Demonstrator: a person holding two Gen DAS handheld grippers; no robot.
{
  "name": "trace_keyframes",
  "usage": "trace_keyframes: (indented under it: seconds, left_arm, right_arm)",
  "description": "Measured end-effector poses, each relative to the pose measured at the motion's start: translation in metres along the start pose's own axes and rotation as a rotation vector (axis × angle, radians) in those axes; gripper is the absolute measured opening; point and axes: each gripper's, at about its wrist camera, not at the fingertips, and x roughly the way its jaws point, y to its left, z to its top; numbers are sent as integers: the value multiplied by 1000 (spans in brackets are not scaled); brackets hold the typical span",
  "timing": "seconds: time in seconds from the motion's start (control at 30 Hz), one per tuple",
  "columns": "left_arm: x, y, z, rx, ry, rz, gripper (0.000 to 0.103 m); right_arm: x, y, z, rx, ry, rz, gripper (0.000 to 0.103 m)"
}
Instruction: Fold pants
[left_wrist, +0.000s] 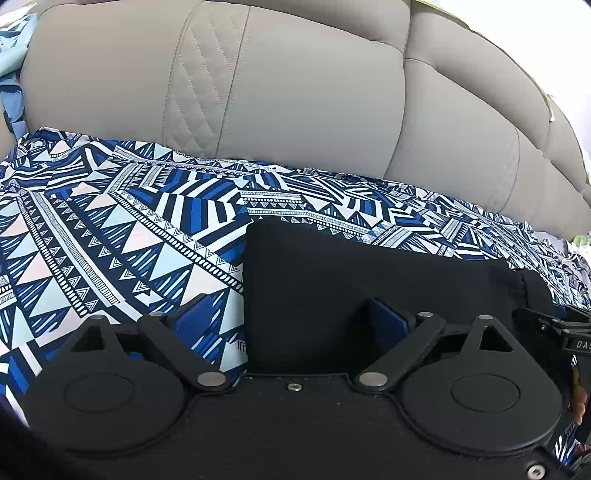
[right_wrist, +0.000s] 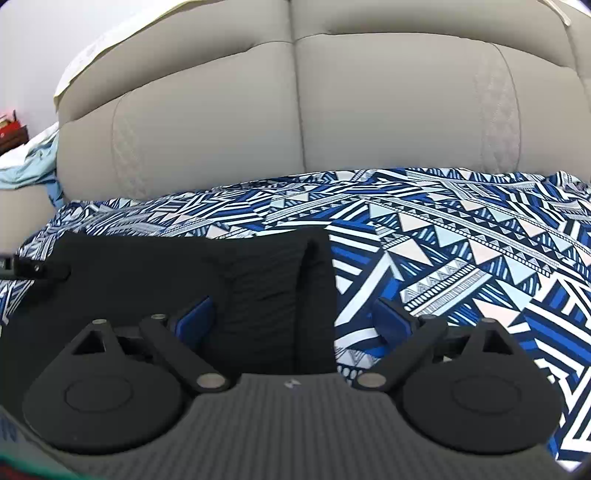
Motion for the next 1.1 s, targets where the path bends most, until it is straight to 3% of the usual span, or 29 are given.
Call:
trace_keyframes:
  seconds: [0.23,0.5,0.57,0.73,0.77,0.8,0.83,0.87,0.9,0.93,1.03,1.1]
  left_arm:
    - [-4,-6,-6,54,8,-116,91]
    - [4,0,5,5,6,-127,83]
    - [2,-1,3,25,-2,-108,75]
    - [1,-1,1,48,-8,-97,71]
    - [1,0,1,40,-8,-98,68]
    - [1,0,1,30,-17,-85,59]
    - [-2,0,0,26,-38,-41,27]
    - [-6,-2,0,27,-65,-6,15]
    - [-11,-5,0,28,-95,8,14]
    - [-16,-9,0,46,-120,33,13]
    - [-14,-19,8,120,-129,112,13]
    - [-7,-13,17,99,-107,145,14]
  right_arm:
    - [0,8,-2,-39,5,22,93]
    - [1,16,-3,-63,13,44,93]
    - [1,17,-3,-63,13,46,92]
    - [1,17,-3,-50,11,63,83]
    - [1,15,-2,-37,8,64,81]
    - [0,14,-2,-26,5,62,76]
    - [-1,12,-2,-14,-2,60,65]
    - [-3,10,-1,7,-6,73,57]
    - [-3,9,1,36,-4,99,44]
    - [-2,9,3,56,-1,111,40]
    - [6,21,9,43,3,88,38]
    - [16,27,16,57,10,96,38]
